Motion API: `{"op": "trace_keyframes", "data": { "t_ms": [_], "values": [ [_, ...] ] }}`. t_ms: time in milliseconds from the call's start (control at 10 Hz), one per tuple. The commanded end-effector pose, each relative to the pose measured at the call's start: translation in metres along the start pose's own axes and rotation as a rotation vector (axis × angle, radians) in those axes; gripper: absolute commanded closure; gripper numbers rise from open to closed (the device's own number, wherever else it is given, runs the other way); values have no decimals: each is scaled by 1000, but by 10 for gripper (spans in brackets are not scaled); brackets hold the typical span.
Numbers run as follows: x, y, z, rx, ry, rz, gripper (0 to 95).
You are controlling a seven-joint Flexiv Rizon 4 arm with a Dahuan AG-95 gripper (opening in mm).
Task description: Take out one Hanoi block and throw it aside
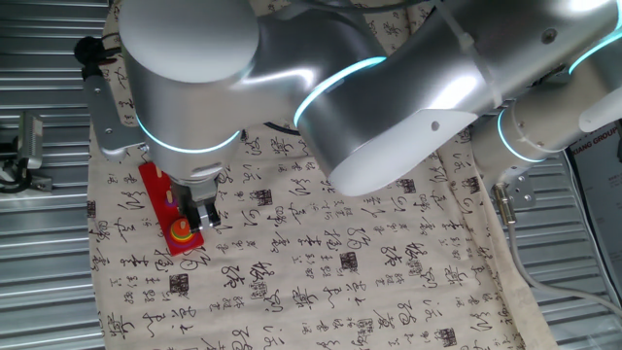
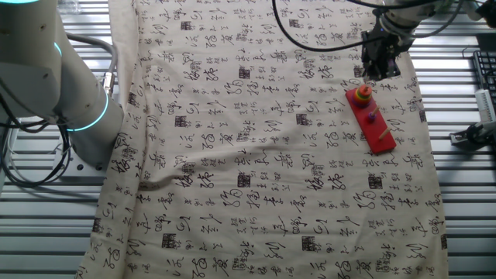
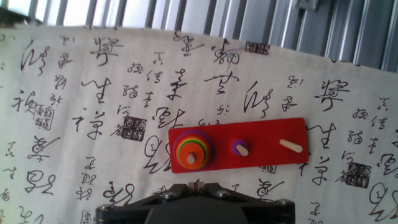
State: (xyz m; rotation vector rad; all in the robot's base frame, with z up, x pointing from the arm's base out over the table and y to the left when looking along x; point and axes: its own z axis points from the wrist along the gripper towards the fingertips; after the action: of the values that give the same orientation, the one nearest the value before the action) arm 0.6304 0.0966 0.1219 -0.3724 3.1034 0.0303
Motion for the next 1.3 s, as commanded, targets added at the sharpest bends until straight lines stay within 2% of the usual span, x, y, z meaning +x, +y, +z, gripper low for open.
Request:
{"op": "trace_keyframes", "data": {
  "t_ms": [100, 400, 600, 700, 1300],
  "values": [
    [-2, 0, 0, -2, -4, 3, 760],
    [-4, 0, 1, 1, -22, 3, 760],
    [-5, 0, 2, -1, -22, 1, 760],
    [-6, 0, 4, -1, -24, -1, 570],
    [-12, 0, 9, 0, -25, -6, 570]
  ]
}}
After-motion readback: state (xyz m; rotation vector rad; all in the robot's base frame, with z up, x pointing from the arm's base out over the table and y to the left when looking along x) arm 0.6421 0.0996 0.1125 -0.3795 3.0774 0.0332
